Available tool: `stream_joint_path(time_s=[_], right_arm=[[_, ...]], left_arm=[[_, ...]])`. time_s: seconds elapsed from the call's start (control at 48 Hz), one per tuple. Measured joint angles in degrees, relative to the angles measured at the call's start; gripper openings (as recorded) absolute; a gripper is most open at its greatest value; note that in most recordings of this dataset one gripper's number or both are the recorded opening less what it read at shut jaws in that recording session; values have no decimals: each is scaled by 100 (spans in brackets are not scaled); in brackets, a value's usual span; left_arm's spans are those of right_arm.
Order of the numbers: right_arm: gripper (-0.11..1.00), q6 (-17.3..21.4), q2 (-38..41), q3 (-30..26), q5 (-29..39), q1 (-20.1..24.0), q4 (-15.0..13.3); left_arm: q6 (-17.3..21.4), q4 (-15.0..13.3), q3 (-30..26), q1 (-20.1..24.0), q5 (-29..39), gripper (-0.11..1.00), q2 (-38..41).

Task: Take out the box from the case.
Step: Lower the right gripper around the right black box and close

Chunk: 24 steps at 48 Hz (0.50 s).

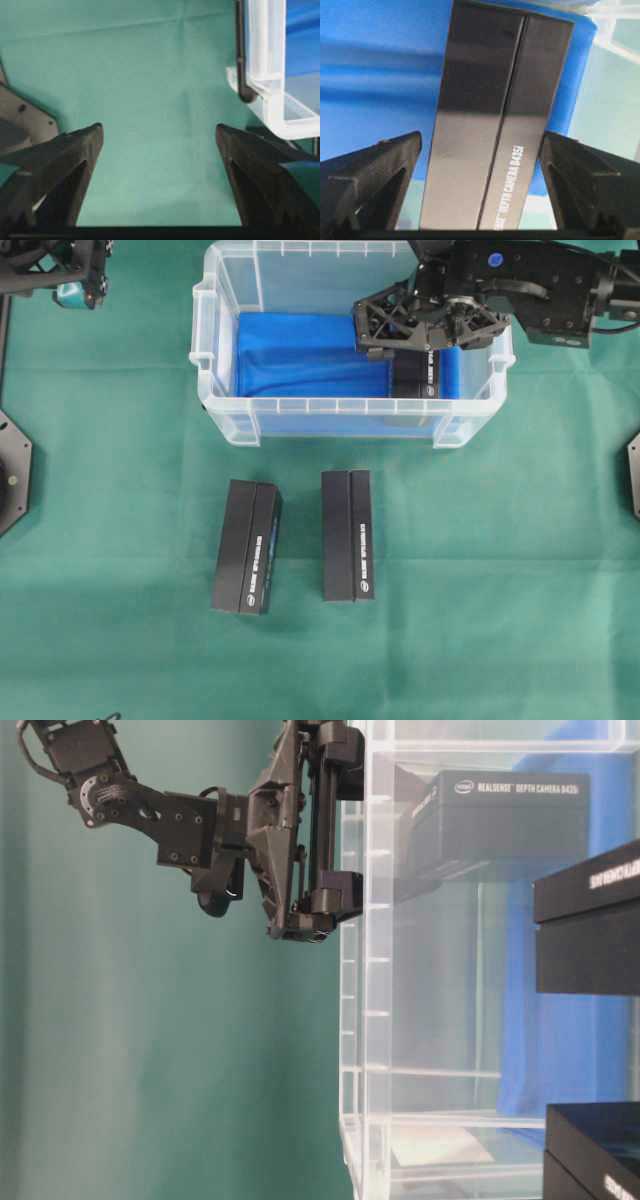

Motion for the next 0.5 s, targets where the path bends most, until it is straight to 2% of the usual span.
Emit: stream_joint_path(time_s=[0.396, 0.501], right_arm=[[90, 0, 9, 0, 0, -44, 0], [86, 70, 18, 0, 0, -53, 0]], left_arm=[[9, 0, 0, 0, 0, 96, 0], [9, 0, 0, 0, 0, 96, 0]])
